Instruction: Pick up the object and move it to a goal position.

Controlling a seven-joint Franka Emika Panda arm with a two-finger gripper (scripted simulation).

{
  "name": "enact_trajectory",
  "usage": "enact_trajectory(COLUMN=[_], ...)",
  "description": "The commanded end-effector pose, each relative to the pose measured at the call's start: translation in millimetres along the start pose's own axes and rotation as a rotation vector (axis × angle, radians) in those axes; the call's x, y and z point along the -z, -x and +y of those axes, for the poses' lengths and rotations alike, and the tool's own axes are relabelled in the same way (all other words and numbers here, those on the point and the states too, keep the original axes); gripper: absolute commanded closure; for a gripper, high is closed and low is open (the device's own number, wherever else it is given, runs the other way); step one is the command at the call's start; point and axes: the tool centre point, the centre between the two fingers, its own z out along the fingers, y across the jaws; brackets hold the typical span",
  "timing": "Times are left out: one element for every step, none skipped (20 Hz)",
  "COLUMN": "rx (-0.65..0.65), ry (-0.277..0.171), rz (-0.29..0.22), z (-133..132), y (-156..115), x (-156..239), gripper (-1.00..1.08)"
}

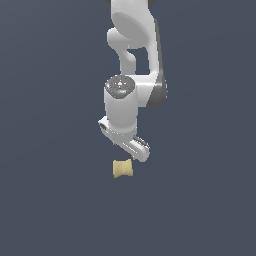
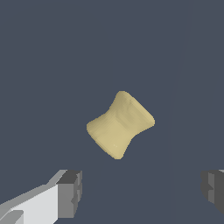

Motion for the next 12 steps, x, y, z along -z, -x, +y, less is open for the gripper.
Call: enact_trajectory(rx=[-0.073, -0.101, -0.129, -0.157, -0.186, -0.214, -0.242, -0.270, -0.298, -0.326, -0.354, -0.382], ry=[0.002, 0.004, 0.005, 0.006, 0.007, 0.008, 0.010, 0.011, 0.012, 0.014, 0.015, 0.016], rz=[-0.003, -0.004, -0.004, -0.005, -0.006, -0.007, -0.007, -0.008, -0.008, -0.008, -0.009, -0.009], z=[-0.9, -1.2, -1.5, -1.8, -2.1, -2.5, -2.8, -3.1, -3.4, -3.7, -4.0, -4.3], y=[-2.9, -4.0, -5.1, -6.2, -7.3, -8.4, -9.5, -10.5, -11.6, -12.6, -13.6, -14.6], x=[-5.3, -7.4, -9.5, -11.6, -13.7, -15.9, -18.0, -20.1, -22.2, -24.3, -26.5, -28.6], gripper=[-0.92, -0.92, -0.92, -0.92, -0.92, -0.92, -0.92, -0.92, -0.92, -0.92, -0.92, -0.92])
